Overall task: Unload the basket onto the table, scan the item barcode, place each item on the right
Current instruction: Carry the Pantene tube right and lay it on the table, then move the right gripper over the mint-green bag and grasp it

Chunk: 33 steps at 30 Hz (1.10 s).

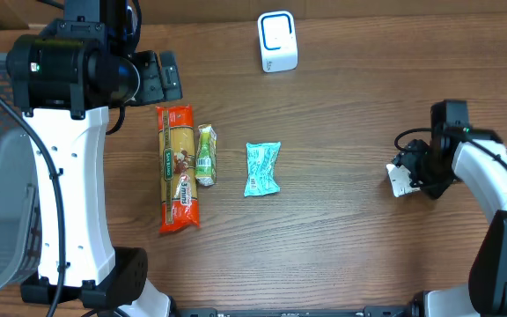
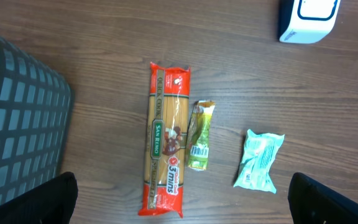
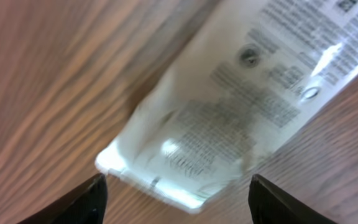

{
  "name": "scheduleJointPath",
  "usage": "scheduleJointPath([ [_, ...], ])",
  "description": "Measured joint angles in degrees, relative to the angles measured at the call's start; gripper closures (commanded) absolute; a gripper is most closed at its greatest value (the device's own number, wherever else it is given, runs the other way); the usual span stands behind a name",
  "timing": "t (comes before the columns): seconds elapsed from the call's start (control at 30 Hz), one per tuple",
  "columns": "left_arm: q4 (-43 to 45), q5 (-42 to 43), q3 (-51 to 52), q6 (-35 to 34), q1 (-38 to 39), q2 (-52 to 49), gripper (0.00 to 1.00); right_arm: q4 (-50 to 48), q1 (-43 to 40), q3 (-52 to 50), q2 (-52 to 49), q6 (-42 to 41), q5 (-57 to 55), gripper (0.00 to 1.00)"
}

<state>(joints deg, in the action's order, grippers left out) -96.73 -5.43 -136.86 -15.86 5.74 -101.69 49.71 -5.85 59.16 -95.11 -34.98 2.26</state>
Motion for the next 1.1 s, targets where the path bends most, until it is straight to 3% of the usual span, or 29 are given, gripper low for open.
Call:
scheduleJointPath([
  [0.27,0.0,0.0,0.0,0.0,0.0,0.0,0.00,10.0,4.4,17.2,0.1,14.1,6.3,0.27],
  [0.57,0.0,0.0,0.0,0.0,0.0,0.0,0.00,0.9,21.9,24.6,-0.5,19.1,9.1,0.37],
  [0.87,0.0,0.0,0.0,0.0,0.0,0.0,0.00,7.5,33.6,45.3,-20.8,24.5,12.5,0.37],
  [1.1,0.0,0.0,0.0,0.0,0.0,0.0,0.00,9.6,35.9,48.0,-30.4,39.4,12.5,0.12],
])
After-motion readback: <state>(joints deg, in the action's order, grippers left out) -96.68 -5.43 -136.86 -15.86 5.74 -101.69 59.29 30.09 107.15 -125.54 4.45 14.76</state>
